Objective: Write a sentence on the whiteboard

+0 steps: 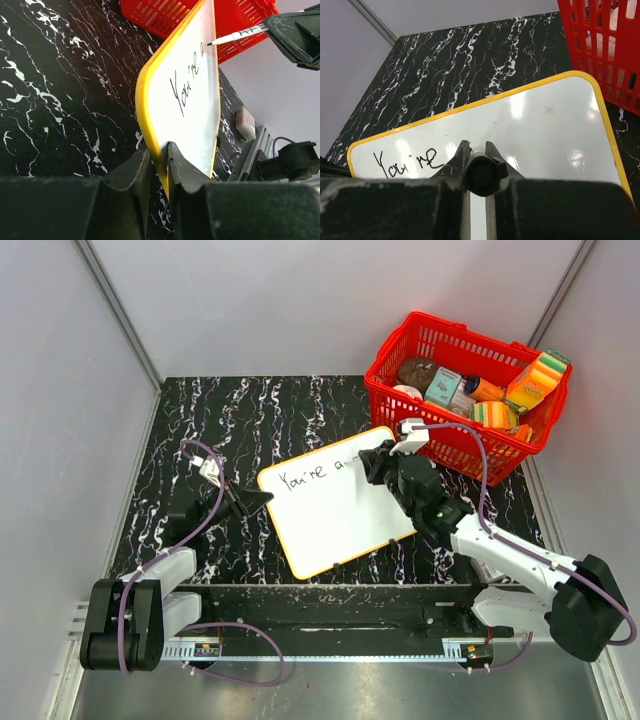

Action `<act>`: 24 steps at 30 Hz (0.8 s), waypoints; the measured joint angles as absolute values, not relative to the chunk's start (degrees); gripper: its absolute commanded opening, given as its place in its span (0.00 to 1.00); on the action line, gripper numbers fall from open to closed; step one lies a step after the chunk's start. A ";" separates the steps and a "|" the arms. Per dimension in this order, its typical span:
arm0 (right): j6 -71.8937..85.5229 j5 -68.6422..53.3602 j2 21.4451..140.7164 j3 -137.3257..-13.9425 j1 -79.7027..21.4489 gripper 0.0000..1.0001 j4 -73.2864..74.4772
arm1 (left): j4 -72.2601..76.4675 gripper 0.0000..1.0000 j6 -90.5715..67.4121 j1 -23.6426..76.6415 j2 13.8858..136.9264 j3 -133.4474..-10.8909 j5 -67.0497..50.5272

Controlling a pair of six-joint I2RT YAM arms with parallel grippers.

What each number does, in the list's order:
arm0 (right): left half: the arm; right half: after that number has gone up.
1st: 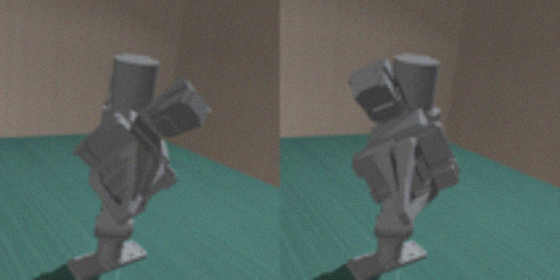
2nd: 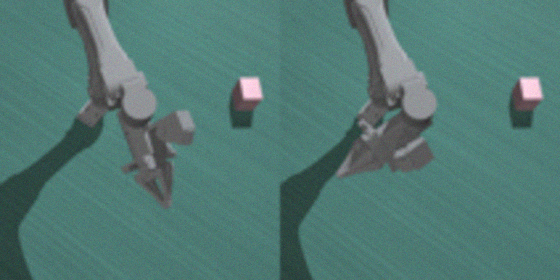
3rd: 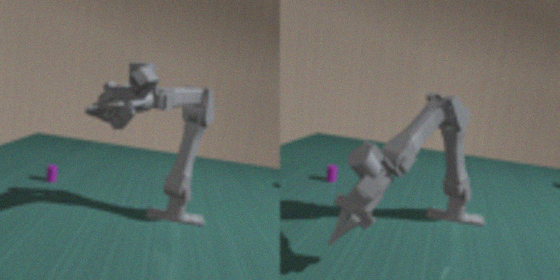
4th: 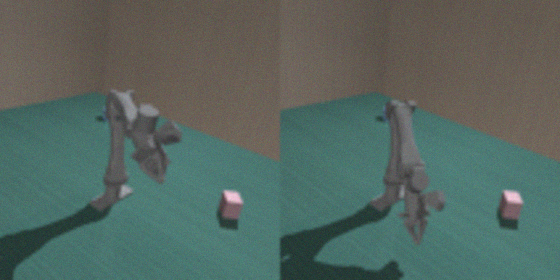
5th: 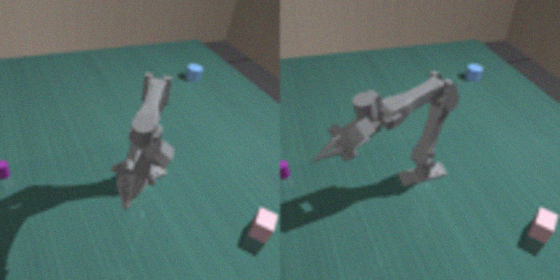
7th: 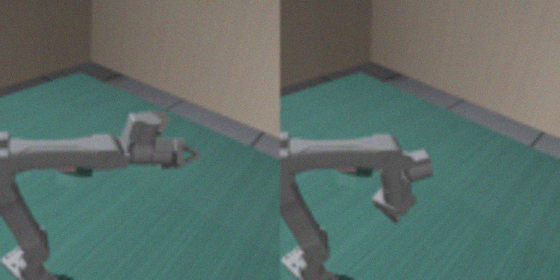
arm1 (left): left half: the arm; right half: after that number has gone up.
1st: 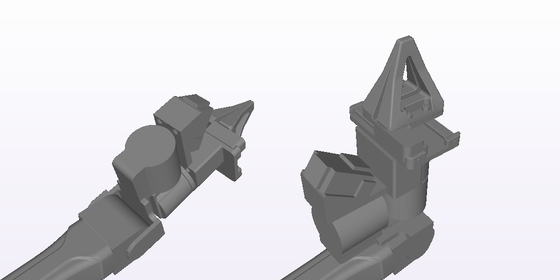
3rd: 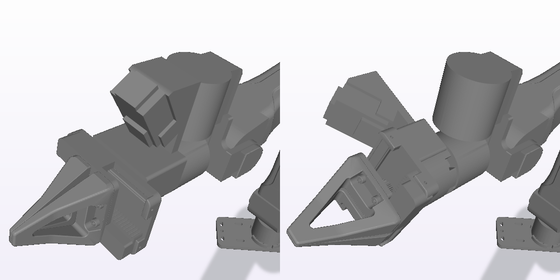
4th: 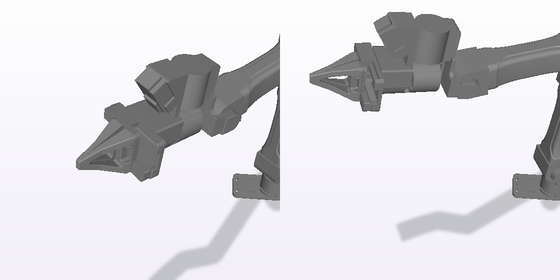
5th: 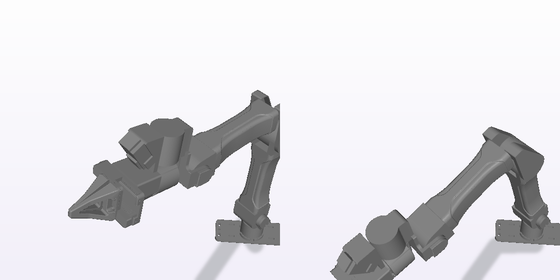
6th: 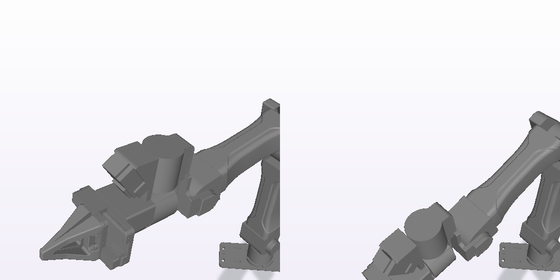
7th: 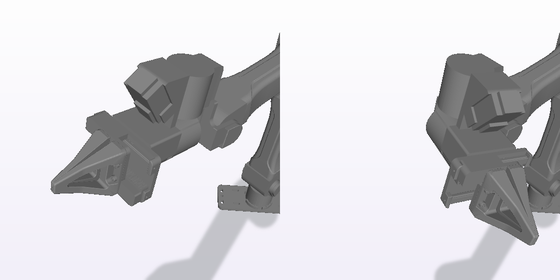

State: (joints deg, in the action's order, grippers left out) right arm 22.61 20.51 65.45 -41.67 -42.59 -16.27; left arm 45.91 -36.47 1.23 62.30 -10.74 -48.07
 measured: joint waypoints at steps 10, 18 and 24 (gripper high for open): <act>22.33 20.56 66.76 -42.65 -42.59 0.00 -16.40 | 45.91 0.00 -36.47 1.23 62.30 -10.74 -48.07; 22.35 21.89 68.34 -42.83 -42.59 0.00 -17.32 | 45.76 0.00 -36.47 1.23 62.28 -10.72 -48.05; 22.35 21.91 68.55 -42.85 -42.59 0.00 -17.69 | 45.67 0.00 -36.47 1.23 62.30 -10.70 -48.07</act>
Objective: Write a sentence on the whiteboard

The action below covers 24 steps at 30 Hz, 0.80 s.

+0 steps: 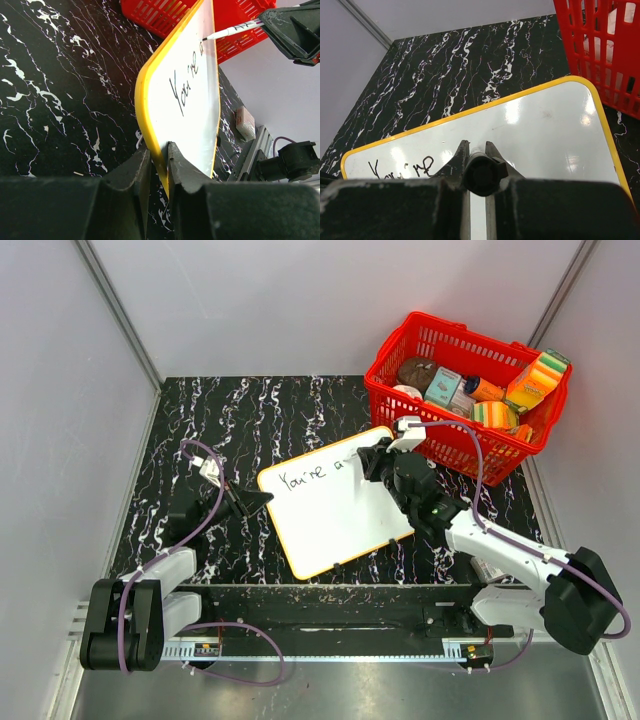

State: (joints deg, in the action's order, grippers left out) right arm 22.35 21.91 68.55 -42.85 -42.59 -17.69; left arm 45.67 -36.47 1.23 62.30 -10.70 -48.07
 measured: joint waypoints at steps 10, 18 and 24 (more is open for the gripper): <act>22.39 21.74 67.51 -42.04 -42.59 0.00 -17.28 | 45.74 0.00 -36.47 1.23 62.28 -10.70 -48.07; 22.98 21.45 66.48 -40.69 -42.59 0.00 -17.02 | 45.67 0.00 -36.47 1.23 62.28 -10.70 -48.05; 23.29 21.47 66.17 -40.21 -42.59 0.00 -17.23 | 45.65 0.00 -36.47 1.23 62.28 -10.68 -48.07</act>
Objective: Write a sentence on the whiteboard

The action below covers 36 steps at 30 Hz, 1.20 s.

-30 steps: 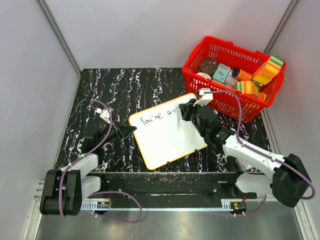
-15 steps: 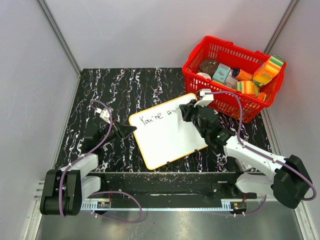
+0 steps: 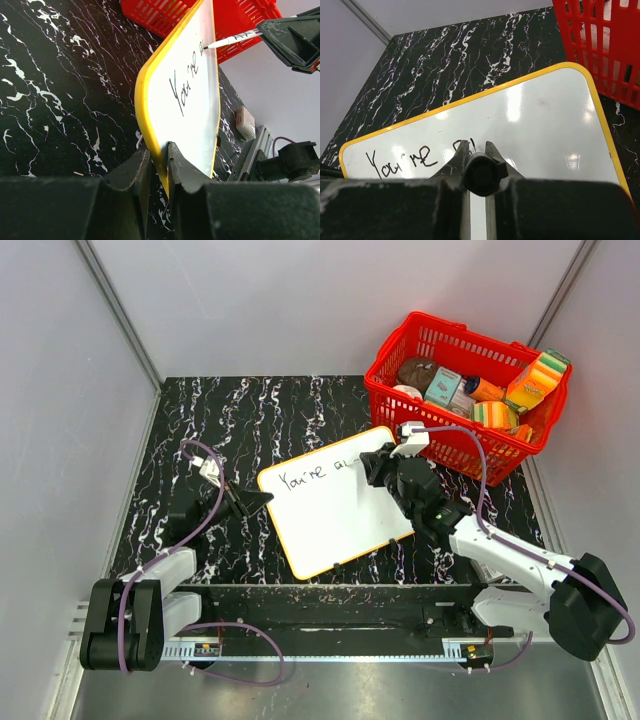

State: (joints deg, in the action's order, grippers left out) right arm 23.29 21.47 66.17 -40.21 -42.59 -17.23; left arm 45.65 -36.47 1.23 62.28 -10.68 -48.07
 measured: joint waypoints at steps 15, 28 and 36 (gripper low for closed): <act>22.94 22.00 67.81 -41.71 -42.59 0.00 -17.67 | 45.65 0.00 -36.47 1.23 62.28 -10.66 -48.10; 22.70 23.53 68.60 -42.63 -42.59 0.00 -18.20 | 45.60 0.00 -36.47 1.23 61.98 -10.63 -48.21; 22.74 23.49 68.51 -42.63 -42.59 0.00 -18.11 | 45.58 0.00 -36.47 1.23 61.98 -10.63 -48.21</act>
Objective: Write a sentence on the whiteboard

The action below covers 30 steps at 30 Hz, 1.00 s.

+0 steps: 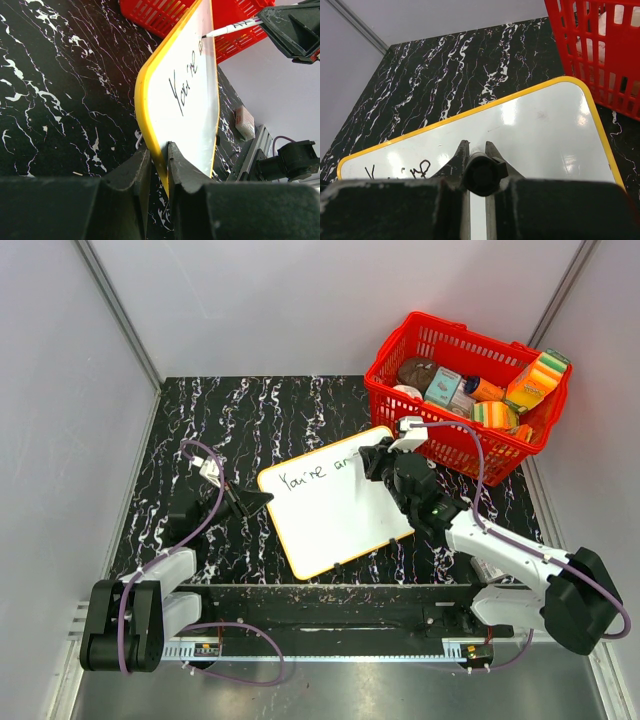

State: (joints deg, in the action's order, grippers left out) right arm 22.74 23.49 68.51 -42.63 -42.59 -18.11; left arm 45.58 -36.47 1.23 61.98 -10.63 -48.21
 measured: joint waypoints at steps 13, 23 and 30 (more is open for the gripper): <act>22.76 23.38 66.87 -41.34 -42.59 0.00 -17.04 | 45.58 0.00 -36.45 1.23 61.95 -10.63 -48.23; 22.83 23.35 66.28 -40.56 -42.59 0.00 -17.10 | 45.58 0.00 -36.45 1.23 61.95 -10.63 -48.21; 22.79 23.51 66.81 -40.93 -42.59 0.00 -17.23 | 45.58 0.00 -36.45 1.23 61.95 -10.63 -48.21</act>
